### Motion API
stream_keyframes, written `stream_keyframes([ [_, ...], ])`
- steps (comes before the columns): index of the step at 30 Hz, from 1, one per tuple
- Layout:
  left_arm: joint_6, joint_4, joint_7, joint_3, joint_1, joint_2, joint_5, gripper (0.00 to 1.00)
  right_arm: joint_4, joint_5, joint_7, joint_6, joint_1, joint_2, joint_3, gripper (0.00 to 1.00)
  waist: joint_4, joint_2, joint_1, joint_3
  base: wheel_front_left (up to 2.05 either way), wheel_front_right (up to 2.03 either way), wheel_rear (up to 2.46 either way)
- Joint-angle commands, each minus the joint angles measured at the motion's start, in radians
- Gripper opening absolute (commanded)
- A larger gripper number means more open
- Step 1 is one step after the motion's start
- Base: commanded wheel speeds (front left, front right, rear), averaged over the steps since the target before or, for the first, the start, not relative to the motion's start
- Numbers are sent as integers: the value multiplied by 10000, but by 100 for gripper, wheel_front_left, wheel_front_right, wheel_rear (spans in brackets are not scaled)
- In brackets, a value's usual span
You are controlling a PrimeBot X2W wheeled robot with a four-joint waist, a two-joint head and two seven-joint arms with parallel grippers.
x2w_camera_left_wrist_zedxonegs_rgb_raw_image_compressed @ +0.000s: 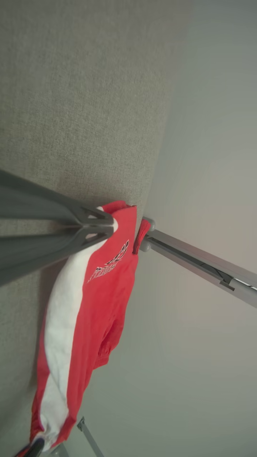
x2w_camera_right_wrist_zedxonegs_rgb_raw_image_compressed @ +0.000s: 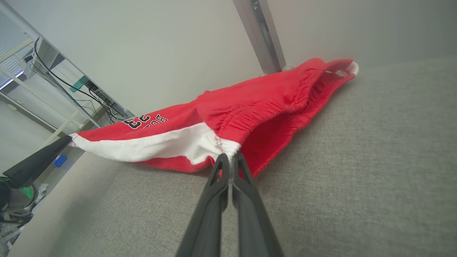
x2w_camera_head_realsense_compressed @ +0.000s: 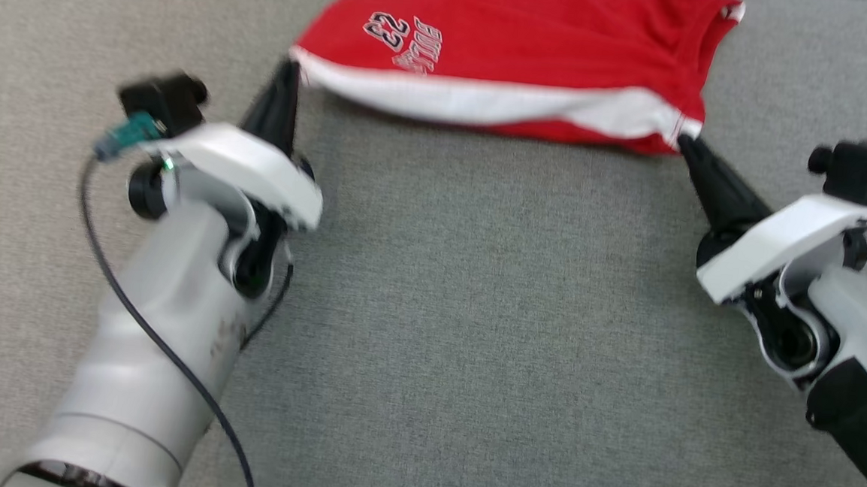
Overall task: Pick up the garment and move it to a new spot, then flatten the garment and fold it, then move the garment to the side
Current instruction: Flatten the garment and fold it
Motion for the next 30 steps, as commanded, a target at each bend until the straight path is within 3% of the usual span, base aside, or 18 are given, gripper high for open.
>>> stream_keyframes([
  [1, -72, 151, -2, -159, 197, 35, 164, 0, -22, 198, 41, 6, 182, -92, 123, 0, 104, 0, -1, -373, 0, 0, 0],
  [6, -81, 1037, -1, -1096, 692, 213, 856, 0, 75, 751, 208, 6, 536, -326, 1106, 0, 144, 0, -1, -893, 0, 0, 0],
  [17, -68, 1667, 535, -2370, 1829, 654, 868, 0, -78, 2043, 1275, 6, 997, -482, 2690, 0, 92, 0, -1, -2074, 0, 0, 0],
  [26, -67, 885, 1568, -4261, 2865, 1823, 951, 0, -938, 2994, 3192, 5, 1765, -978, 3425, 0, 235, 0, -1, -3114, 0, 0, 0],
  [30, -60, 686, 1680, -5229, 3090, 2517, 1534, 0, -1258, 3362, 4090, 5, 2209, -1307, 3515, 0, 307, 0, -1, -3494, 0, 0, 0],
])
